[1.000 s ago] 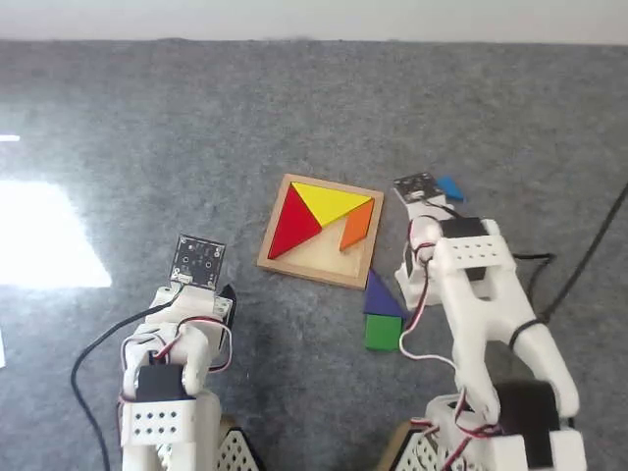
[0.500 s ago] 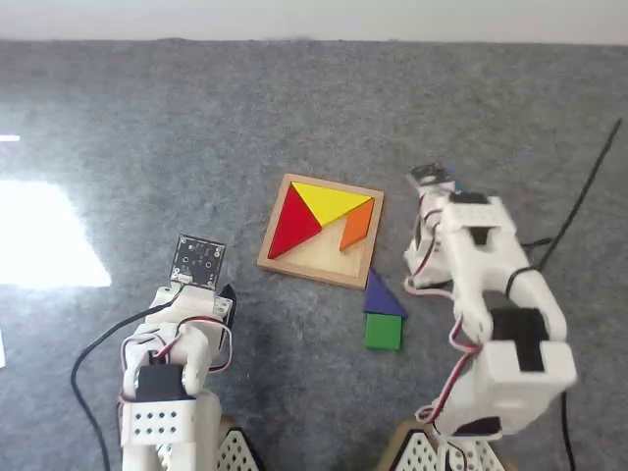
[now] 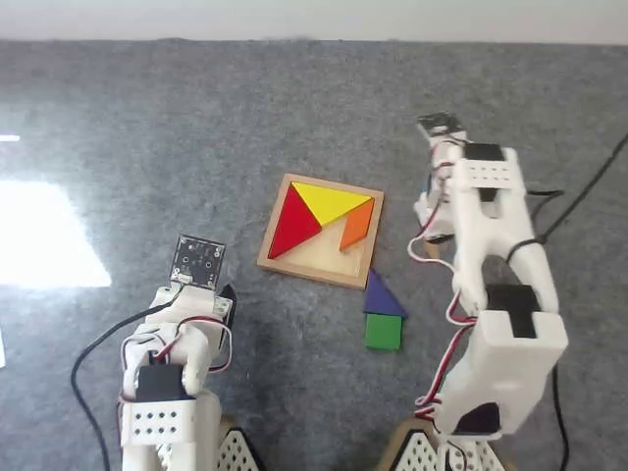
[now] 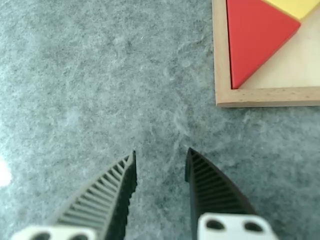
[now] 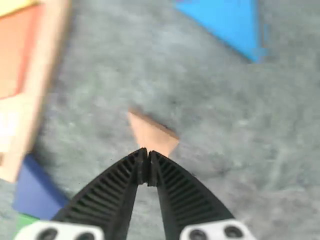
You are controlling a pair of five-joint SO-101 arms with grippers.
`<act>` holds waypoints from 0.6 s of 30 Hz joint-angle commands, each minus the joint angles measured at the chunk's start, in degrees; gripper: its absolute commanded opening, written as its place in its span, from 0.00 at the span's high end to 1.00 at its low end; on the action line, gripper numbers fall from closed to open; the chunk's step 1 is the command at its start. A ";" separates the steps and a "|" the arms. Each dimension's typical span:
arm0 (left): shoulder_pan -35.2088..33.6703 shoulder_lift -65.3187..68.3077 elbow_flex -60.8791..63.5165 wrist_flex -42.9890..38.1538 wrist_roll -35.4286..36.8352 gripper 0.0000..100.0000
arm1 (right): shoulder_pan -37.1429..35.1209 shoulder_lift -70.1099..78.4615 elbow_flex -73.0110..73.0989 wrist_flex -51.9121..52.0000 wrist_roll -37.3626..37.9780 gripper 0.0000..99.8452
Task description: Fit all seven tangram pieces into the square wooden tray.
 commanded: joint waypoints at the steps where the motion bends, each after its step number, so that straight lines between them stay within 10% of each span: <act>1: -0.35 -0.88 -0.48 0.00 -0.70 0.85 | -3.74 -7.87 0.88 -1.54 -2.29 0.98; 10: -0.35 -0.88 -0.48 0.00 -0.70 0.85 | -5.05 -8.84 11.78 -10.15 0.88 0.71; 18: -0.35 -0.88 -0.48 0.00 -0.70 0.85 | -1.45 -1.10 8.44 -10.59 1.14 0.71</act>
